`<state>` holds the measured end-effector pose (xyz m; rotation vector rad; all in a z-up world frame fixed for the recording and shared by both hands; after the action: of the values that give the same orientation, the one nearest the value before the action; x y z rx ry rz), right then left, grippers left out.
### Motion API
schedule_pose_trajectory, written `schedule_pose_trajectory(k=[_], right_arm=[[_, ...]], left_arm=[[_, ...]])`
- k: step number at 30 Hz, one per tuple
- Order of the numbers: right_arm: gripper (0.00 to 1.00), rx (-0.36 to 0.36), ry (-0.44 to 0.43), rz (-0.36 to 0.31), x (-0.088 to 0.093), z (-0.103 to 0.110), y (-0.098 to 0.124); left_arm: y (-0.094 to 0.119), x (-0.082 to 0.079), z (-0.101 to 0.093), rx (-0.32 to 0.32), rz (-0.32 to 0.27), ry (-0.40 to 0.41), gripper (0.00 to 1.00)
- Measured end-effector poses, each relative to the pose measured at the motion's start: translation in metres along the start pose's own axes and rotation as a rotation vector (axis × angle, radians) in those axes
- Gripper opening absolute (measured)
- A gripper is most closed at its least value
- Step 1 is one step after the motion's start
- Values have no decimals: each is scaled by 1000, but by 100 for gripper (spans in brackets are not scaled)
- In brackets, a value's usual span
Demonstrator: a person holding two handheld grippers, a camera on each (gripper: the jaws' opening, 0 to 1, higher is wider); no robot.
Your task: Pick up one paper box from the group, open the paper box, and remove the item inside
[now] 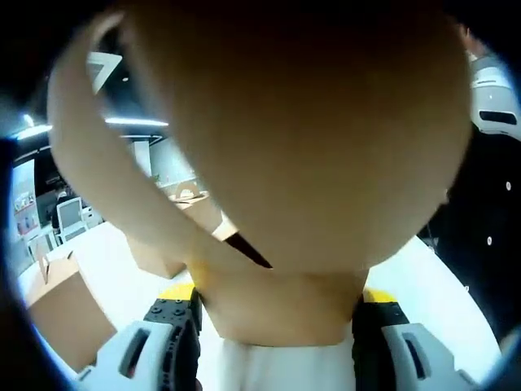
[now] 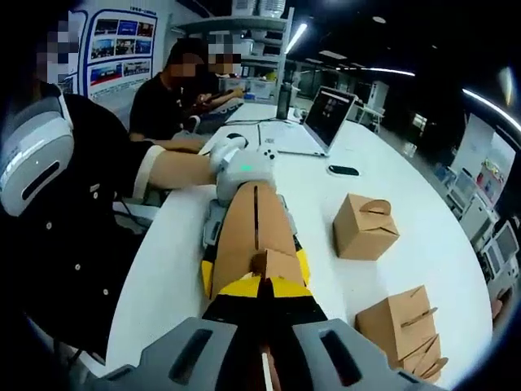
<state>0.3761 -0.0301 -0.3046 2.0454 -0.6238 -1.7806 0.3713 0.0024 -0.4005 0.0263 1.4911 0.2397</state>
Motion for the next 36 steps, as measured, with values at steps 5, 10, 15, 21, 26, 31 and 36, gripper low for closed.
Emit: schedule_pose_trajectory(k=[5,10,15,21,26,31,36], right_arm=[[3,15,-3,-18,-2,-1,5],[3,28,-4,-31,-4,-2,8],[10,31,-24,-48,-4,1,7],[27,6,-4,-5,8,8,-5],[17,18,22,20,14,5,-9],[7,42,15,14,9,0,-4],[7,48,25,23,7,0,-3]], left_arm=[[-2,-1,-3,1,8,-3,75],[-6,-2,-5,-2,12,-4,74],[-3,0,1,-5,19,-2,74],[-3,0,0,-4,22,-1,74],[-1,1,2,-6,22,0,74],[0,2,5,-8,24,1,74],[1,3,8,-13,29,0,74]])
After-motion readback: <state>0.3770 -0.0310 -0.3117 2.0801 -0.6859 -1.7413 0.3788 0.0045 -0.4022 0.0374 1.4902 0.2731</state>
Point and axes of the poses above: the point that each gripper's makers call its tool centre point, and the gripper's own axes: y roughly backward along the fingers, z roughly to its left, x roughly out of its underside, the point moved 2 cm from there along y, roughly backward along the fingers, and after that the axes turned 8 degrees about -z, right-handed, at the moved point
